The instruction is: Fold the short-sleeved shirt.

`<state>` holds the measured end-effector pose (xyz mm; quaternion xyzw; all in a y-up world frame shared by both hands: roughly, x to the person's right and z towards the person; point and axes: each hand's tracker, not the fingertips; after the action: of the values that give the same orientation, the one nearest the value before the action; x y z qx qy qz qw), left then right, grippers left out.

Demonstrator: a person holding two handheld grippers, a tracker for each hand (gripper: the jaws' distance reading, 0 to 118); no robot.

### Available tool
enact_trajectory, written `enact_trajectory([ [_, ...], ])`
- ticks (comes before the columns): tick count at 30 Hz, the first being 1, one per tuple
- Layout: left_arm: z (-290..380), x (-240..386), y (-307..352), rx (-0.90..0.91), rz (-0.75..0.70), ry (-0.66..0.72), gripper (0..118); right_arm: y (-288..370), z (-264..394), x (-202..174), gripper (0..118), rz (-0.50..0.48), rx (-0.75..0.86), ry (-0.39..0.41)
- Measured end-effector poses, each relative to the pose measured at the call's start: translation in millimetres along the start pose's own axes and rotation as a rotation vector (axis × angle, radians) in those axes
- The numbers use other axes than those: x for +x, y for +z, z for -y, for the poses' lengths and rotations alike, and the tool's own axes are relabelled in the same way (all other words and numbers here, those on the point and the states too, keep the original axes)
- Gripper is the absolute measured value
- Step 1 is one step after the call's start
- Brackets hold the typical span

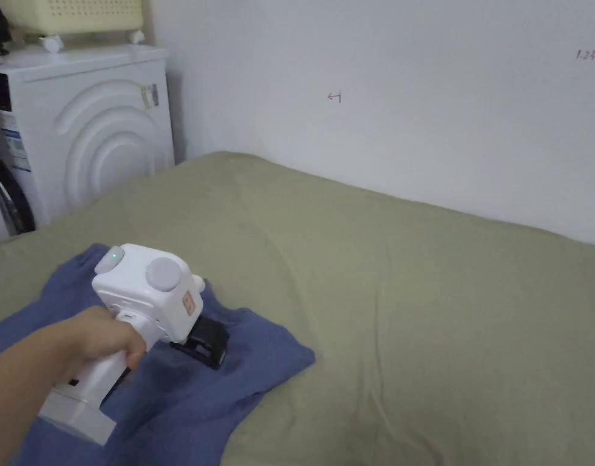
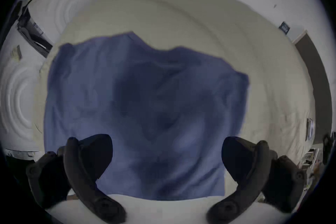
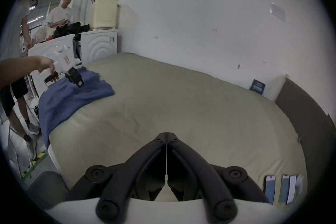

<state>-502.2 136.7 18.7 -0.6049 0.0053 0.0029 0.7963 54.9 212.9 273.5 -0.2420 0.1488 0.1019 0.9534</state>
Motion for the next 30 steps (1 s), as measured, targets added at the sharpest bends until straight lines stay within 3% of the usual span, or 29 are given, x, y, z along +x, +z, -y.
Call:
enact_trajectory([
  [6,0.9,1.0,-42.9,-0.037,-0.039,0.063,115,15.3,15.7,-0.6,0,-0.003,-0.030,-0.069],
  [9,12.2,3.0,-38.6,0.033,0.000,0.069,88,18.1,17.6,-6.8,0,-0.001,-0.032,-0.061],
  [10,14.0,7.0,-28.5,0.054,0.008,0.022,64,19.9,18.4,-8.3,0,0.004,-0.028,-0.058],
  [11,14.5,9.8,-18.8,0.088,0.035,-0.009,18,19.2,18.8,-8.0,0,0.004,-0.026,-0.055],
  [12,13.1,13.8,-10.2,0.129,-0.010,-0.032,3,21.1,19.7,-8.4,0,0.003,-0.023,-0.054],
  [13,13.7,17.4,-0.8,0.142,-0.099,-0.023,3,23.0,20.6,-9.2,0,0.005,-0.022,-0.053],
  [21,6.8,76.1,97.6,0.354,0.096,-0.067,3,54.8,32.8,13.4,0,0.055,0.000,-0.099],
  [30,-32.9,294.2,180.6,0.477,0.410,-0.420,3,118.4,33.2,47.1,0,0.194,0.053,-0.158],
])
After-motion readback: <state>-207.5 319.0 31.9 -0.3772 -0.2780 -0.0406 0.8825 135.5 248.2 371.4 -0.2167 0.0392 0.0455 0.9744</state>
